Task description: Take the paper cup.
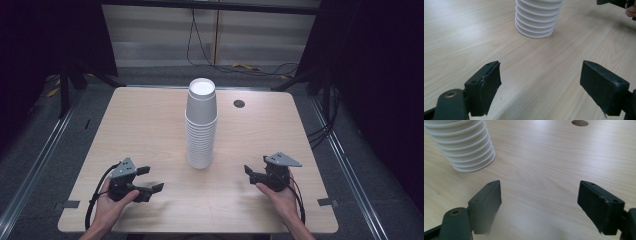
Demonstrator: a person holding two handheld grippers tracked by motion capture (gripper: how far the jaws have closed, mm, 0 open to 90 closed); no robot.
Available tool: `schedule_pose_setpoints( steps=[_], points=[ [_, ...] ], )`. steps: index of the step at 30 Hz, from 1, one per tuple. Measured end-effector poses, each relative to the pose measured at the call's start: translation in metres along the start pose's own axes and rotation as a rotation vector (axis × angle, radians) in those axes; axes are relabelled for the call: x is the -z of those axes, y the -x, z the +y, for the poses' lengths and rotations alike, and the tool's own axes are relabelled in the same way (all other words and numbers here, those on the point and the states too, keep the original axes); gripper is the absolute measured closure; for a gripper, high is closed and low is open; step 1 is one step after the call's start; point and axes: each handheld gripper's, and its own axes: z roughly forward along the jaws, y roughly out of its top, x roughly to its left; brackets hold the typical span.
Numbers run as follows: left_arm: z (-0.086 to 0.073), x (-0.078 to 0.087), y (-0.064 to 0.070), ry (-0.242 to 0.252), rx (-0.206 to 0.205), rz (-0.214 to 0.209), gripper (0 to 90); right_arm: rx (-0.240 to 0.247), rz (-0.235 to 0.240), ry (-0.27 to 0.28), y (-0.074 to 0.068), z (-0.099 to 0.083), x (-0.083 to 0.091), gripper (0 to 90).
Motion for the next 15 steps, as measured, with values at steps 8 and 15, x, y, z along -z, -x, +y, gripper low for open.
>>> schedule_pose_setpoints(
  steps=[8, 15],
  points=[
    [0.002, -0.003, -0.002, 0.010, -0.007, -0.002, 16.6, 0.017, 0.029, 0.002, -0.005, 0.008, 0.004, 20.1],
    [0.002, -0.009, 0.000, -0.006, -0.028, -0.007, 16.6, 0.007, 0.093, 0.040, -0.004, 0.018, 0.007, 20.7]
  ],
)
